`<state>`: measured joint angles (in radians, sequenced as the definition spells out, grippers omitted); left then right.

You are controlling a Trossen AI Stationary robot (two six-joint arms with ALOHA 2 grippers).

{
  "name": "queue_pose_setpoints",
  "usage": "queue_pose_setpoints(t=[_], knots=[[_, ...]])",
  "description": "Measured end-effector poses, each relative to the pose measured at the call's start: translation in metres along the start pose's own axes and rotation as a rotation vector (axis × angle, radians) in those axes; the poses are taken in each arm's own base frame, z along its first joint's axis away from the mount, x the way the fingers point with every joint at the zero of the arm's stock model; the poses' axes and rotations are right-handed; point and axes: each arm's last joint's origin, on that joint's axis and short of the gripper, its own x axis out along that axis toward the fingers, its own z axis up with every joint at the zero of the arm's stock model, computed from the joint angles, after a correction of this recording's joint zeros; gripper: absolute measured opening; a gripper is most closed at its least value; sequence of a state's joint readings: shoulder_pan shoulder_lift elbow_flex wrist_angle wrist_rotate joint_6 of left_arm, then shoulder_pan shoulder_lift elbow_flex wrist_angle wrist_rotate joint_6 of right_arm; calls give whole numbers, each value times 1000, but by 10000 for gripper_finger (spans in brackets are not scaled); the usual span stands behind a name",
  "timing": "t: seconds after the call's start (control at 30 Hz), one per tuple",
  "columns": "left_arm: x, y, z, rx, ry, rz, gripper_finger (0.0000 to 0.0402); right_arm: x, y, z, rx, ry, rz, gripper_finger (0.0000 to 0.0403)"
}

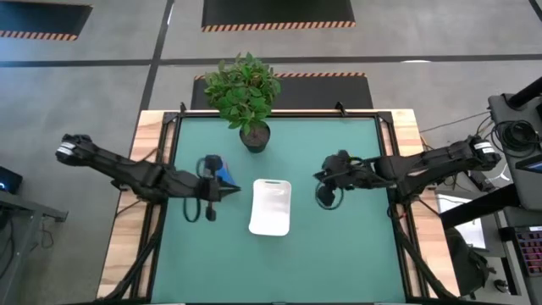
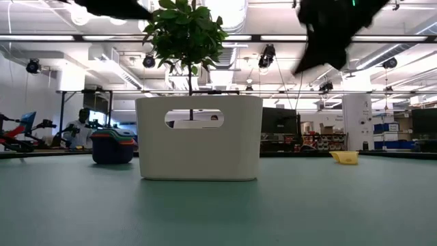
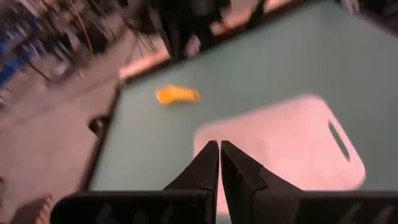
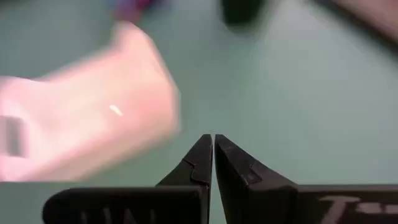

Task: Nest measuring cups in basket
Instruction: Stack the yellow measuring cup on top of the blue measuring cup

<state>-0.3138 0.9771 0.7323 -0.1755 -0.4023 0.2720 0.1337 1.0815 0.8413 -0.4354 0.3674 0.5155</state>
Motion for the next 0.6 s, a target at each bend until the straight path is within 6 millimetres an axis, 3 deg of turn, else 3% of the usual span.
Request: queue_pose_setpoints(t=[0.2, 0.4, 0.6], knots=[[-18, 10, 0, 14, -73, 75, 0, 7, -27, -29, 269, 307, -282, 9], [-26, 14, 0, 21, -93, 96, 0, 7, -42, -31, 419, 388, -371, 16], [-27, 14, -1, 31, -86, 94, 0, 15, -51, -29, 578, 416, -396, 93]])
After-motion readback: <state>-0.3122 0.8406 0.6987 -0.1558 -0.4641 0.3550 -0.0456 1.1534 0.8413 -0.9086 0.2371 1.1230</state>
